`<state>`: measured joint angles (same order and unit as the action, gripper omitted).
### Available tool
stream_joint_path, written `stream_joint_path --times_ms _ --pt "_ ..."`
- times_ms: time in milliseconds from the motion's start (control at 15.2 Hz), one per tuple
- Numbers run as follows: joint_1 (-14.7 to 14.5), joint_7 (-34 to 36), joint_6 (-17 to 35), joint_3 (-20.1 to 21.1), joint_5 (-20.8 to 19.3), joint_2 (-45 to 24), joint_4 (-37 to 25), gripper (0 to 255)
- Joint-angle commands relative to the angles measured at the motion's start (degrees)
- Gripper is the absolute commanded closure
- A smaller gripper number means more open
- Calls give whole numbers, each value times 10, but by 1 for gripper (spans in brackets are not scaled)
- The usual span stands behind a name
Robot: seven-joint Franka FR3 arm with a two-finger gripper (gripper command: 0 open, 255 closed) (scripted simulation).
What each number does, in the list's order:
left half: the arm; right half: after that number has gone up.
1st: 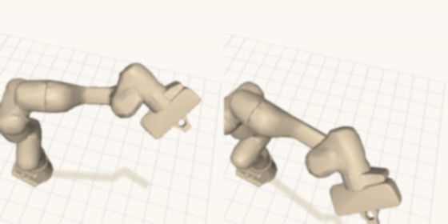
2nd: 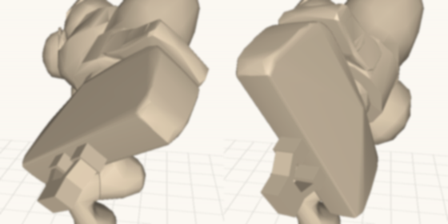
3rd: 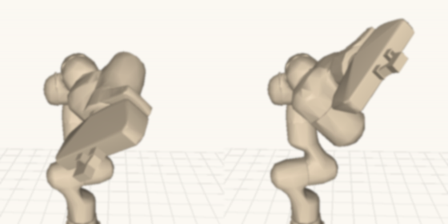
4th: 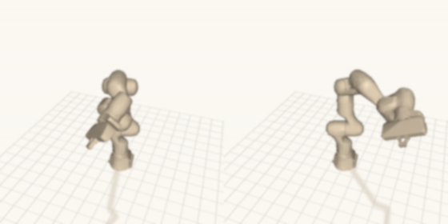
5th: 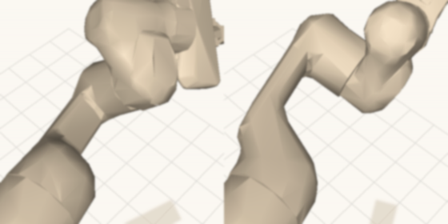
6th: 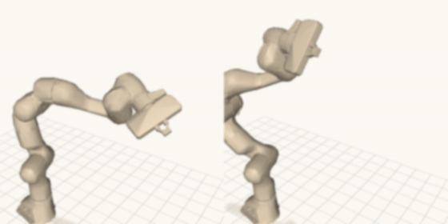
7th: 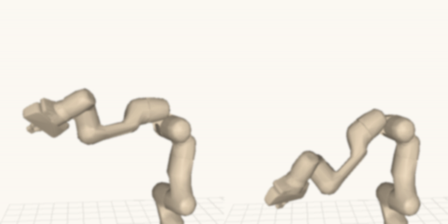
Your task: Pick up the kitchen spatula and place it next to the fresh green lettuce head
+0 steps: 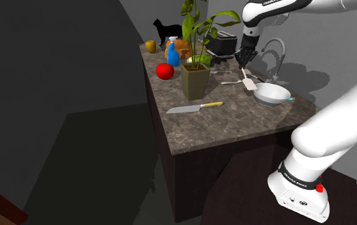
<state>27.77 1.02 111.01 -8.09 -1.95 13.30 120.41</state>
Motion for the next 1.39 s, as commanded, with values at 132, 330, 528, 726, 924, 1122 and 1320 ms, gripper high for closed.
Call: stream_joint_path --times_ms 132,330,528,726,924,1122,1320 --pt "1 -17 -10 -9 14 -94 -104 255" --pt "5 -29 -25 -14 27 -166 -189 255" --pt "12 -41 -48 -17 40 -240 -285 255" --pt "23 -50 -81 -18 55 -322 -399 255" --pt "39 -56 -130 -17 69 -417 -543 255" --pt "74 -53 -255 -9 88 -601 -852 255" --pt "66 -56 -203 -10 85 -564 -762 255"
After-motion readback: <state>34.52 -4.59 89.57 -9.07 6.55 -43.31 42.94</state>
